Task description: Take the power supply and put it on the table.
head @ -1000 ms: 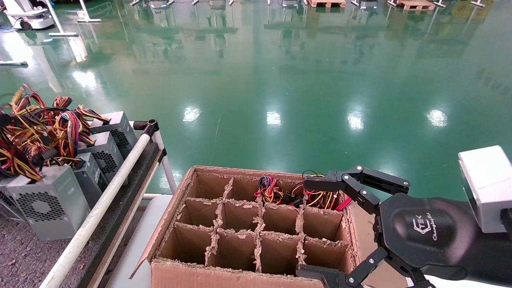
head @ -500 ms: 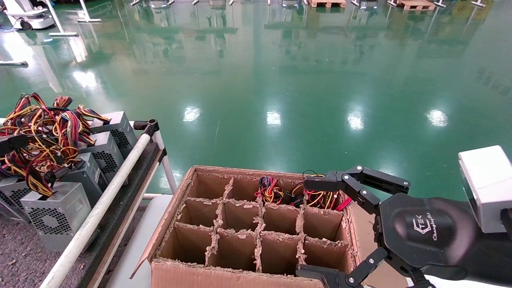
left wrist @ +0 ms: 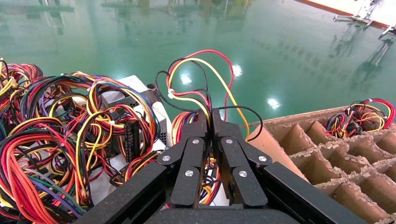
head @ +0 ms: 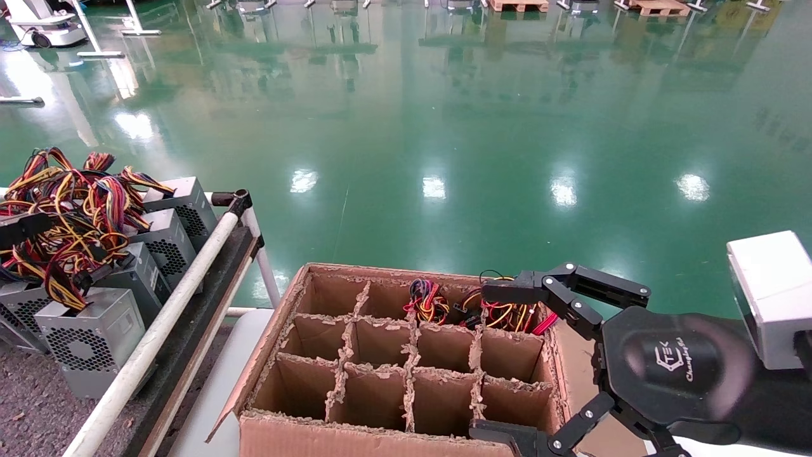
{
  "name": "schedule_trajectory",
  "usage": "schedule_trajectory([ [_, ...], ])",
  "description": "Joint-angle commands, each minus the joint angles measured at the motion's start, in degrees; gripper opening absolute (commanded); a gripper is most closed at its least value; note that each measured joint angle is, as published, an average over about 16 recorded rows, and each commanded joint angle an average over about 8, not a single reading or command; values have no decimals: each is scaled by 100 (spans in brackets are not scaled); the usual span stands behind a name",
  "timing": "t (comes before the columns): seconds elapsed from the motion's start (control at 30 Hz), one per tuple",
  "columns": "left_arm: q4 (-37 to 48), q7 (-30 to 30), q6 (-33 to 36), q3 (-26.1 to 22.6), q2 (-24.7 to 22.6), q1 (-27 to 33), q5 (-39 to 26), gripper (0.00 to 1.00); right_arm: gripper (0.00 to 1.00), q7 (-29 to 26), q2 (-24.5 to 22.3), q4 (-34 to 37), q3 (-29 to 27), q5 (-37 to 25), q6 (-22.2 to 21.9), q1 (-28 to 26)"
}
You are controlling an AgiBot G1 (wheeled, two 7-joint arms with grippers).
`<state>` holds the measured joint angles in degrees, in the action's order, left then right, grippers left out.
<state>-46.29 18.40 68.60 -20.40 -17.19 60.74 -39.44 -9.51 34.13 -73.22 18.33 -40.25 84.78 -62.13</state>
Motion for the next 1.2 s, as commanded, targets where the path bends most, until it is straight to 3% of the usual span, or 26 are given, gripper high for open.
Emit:
schedule_trajectory([
  [0.03, -15, -7, -7, 4, 4, 1, -9, 100, 100, 0, 0, 0, 0, 1, 0, 0],
  [0.6, 30, 26, 14, -1, 0, 13, 2, 100, 100, 0, 0, 0, 0, 0, 0, 0],
  [0.77, -91, -233, -79, 93, -112, 136, 29, 100, 100, 0, 0, 1, 1, 1, 0, -1],
  [0.97, -397, -761, -360, 214, -643, 588, -6, 100, 100, 2, 0, 3, 2, 1, 1, -2],
  [1.2, -202, -943, -580, -150, -1676, 1659, -626, 100, 100, 2, 0, 4, 4, 2, 1, -2],
])
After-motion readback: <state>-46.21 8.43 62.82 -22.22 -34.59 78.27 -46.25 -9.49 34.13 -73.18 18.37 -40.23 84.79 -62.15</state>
